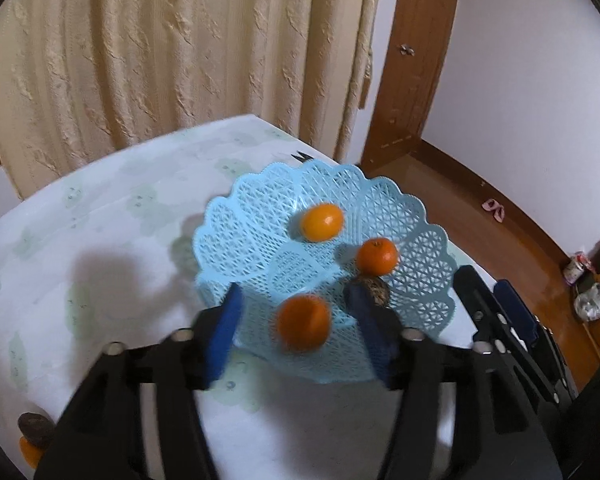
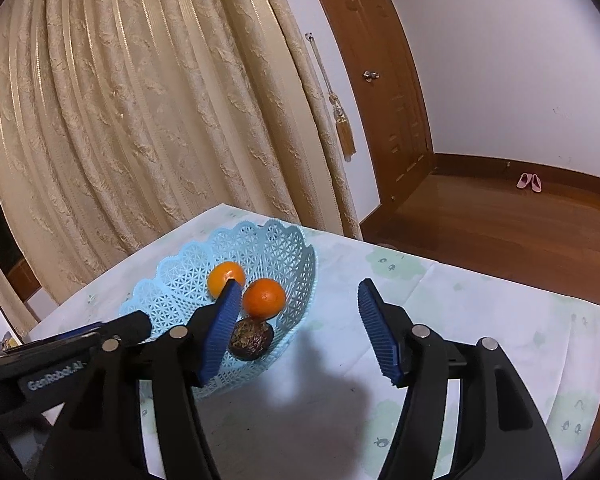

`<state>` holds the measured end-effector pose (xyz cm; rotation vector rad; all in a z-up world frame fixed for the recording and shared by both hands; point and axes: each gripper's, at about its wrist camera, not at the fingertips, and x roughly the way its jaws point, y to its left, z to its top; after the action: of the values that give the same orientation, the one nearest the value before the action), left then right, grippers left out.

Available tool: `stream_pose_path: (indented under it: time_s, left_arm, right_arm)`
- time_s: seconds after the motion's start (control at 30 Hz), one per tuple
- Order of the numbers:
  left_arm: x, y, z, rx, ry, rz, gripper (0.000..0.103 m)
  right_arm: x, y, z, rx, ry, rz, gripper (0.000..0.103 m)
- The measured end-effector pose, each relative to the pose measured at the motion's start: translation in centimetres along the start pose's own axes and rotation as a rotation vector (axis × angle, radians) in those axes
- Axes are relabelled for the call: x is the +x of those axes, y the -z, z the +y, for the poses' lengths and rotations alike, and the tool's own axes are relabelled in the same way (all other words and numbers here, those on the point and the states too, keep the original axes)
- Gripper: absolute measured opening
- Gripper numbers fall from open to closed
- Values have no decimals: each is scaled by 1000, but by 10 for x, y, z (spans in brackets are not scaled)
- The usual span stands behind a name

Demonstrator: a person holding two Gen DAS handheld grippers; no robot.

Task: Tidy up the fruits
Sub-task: 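Lower the large orange into the blue basket and open the left tool, then move the right tool back to the fruit pile toward the red tomato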

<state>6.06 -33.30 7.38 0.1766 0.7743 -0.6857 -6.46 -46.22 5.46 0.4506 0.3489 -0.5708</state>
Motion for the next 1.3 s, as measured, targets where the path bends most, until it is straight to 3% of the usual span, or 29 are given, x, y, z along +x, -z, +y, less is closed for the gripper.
stream_pose_path:
  time_s: [0.2,0.5,0.57,0.8,1.0,1.3]
  left_arm:
    - [-13,1,8,17,-77,-49,71]
    - [-45,9,27,36,-212,-135,72]
    - [-52,10,32,33,-232,-149,72]
    - [-83,21,55,13,-287,-195,76]
    - [-104,34,79,-24,-317,-203,81]
    - [-123,53,108,-64,-352,-192,84]
  right_arm:
    - [-2,0,1,-4,9,-12,65]
    - [-3,3,4,-20,20,-28,68]
    - [-4,3,3,-23,20,-33,74]
    - [-5,5,9,-43,12,-28,74]
    - [-15,11,24,-60,-50,4,74]
    - [-35,28,87,-216,-241,79,80]
